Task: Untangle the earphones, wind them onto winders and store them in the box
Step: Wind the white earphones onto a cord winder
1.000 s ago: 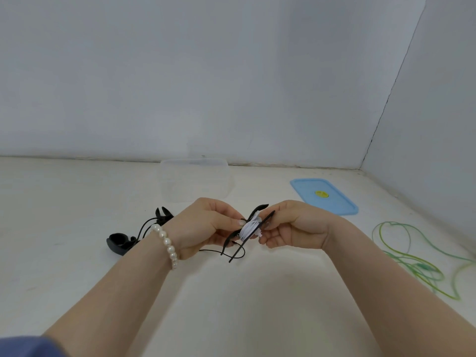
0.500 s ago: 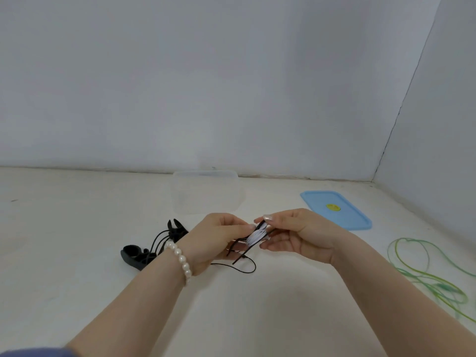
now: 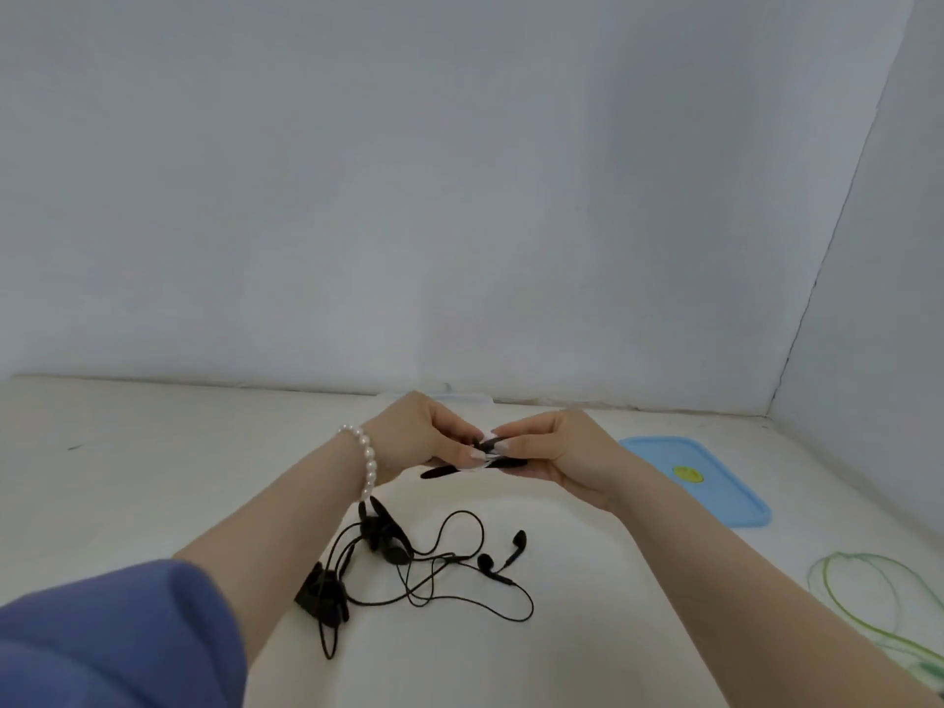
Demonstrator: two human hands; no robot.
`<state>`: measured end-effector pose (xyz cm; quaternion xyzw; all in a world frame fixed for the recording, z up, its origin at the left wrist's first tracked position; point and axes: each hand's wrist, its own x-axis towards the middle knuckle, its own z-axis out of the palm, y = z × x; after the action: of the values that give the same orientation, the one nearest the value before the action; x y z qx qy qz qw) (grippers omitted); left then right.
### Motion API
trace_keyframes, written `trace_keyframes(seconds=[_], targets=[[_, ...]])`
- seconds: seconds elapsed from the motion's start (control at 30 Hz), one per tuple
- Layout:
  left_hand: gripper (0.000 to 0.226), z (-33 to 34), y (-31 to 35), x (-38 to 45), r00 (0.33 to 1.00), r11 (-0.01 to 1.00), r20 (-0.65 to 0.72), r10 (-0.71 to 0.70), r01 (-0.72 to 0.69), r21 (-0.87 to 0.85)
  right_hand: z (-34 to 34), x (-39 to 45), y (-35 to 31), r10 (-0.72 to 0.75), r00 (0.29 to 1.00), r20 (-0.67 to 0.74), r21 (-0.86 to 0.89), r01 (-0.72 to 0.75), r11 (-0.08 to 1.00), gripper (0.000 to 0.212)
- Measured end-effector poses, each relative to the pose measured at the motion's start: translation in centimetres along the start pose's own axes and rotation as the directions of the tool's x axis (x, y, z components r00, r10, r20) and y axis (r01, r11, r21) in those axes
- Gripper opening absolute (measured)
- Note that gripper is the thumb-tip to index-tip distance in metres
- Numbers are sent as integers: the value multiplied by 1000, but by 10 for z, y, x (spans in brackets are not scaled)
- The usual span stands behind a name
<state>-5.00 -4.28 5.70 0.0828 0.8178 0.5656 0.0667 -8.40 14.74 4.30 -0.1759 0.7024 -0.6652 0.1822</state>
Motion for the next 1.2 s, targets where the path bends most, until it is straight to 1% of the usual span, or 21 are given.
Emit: trace_keyframes(seconds=[0.07, 0.1, 0.13, 0.17, 0.23, 0.27, 0.33, 0.4, 0.5, 0.6, 0.67, 0.7, 0.73, 0.83, 0.9, 1.0, 1.1, 1.17, 1.2], targets=[[17, -19, 4, 14, 998, 991, -42, 45, -40, 125, 3, 23, -9, -35, 999, 5, -73, 35, 997, 23], [16, -27, 4, 23, 997, 988, -61, 54, -45, 150, 4, 35, -12, -51, 999, -5, -108, 50, 993, 22], [16, -35, 1, 32, 995, 985, -78, 60, -46, 166, 6, 45, -13, -71, 997, -31, -178, 65, 982, 19], [16, -42, -1, 44, 992, 983, -104, 69, -50, 176, 6, 59, -14, -102, 992, -70, -288, 77, 955, 15], [17, -51, -12, 63, 981, 978, -176, 83, -46, 204, 6, 77, -7, -164, 976, -143, -537, 63, 841, 18], [18, -53, -19, 74, 974, 974, -208, 86, -39, 224, 5, 84, 0, -184, 971, -151, -629, 50, 776, 21], [16, -55, -34, 92, 969, 964, -238, 68, -2, 266, 3, 89, 13, -164, 978, -125, -731, 21, 682, 24], [13, -54, -47, 107, 976, 946, -215, 36, 36, 322, 1, 88, 23, -141, 983, -115, -743, 8, 669, 28], [15, -50, -60, 119, 985, 917, -171, -23, 89, 390, -3, 85, 28, -147, 988, -55, -754, 55, 655, 13], [19, -44, -63, 126, 984, 888, -155, -92, 152, 435, -8, 74, 27, -133, 991, 30, -810, 102, 578, 21], [24, -37, -63, 130, 986, 844, -118, -117, 161, 511, -13, 69, 28, -151, 987, 58, -838, 130, 529, 14], [26, -32, -62, 131, 987, 826, -104, -122, 159, 541, -15, 66, 28, -150, 986, 68, -841, 138, 523, 10], [28, -28, -61, 133, 988, 814, -93, -122, 153, 560, -17, 62, 27, -144, 986, 78, -835, 144, 531, 12], [36, -13, -54, 135, 992, 770, -63, -111, 126, 625, -26, 50, 25, -125, 990, 71, -818, 129, 560, 32], [40, -2, -50, 135, 994, 719, -33, -103, 98, 688, -32, 44, 25, -115, 992, 59, -814, 115, 569, 35], [41, 15, -40, 134, 995, 601, 6, -101, 56, 797, -39, 37, 26, -98, 994, 48, -798, 98, 595, 35], [41, 26, -33, 136, 992, 497, 16, -125, 48, 866, -42, 31, 29, -122, 992, 43, -770, 111, 629, 31], [44, 27, -32, 134, 994, 463, -1, -108, 51, 885, -41, 30, 31, -150, 988, 44, -772, 129, 623, 16], [49, 26, -32, 132, 996, 473, -20, -84, 58, 879, -40, 30, 32, -168, 985, 36, -800, 130, 586, 9]])
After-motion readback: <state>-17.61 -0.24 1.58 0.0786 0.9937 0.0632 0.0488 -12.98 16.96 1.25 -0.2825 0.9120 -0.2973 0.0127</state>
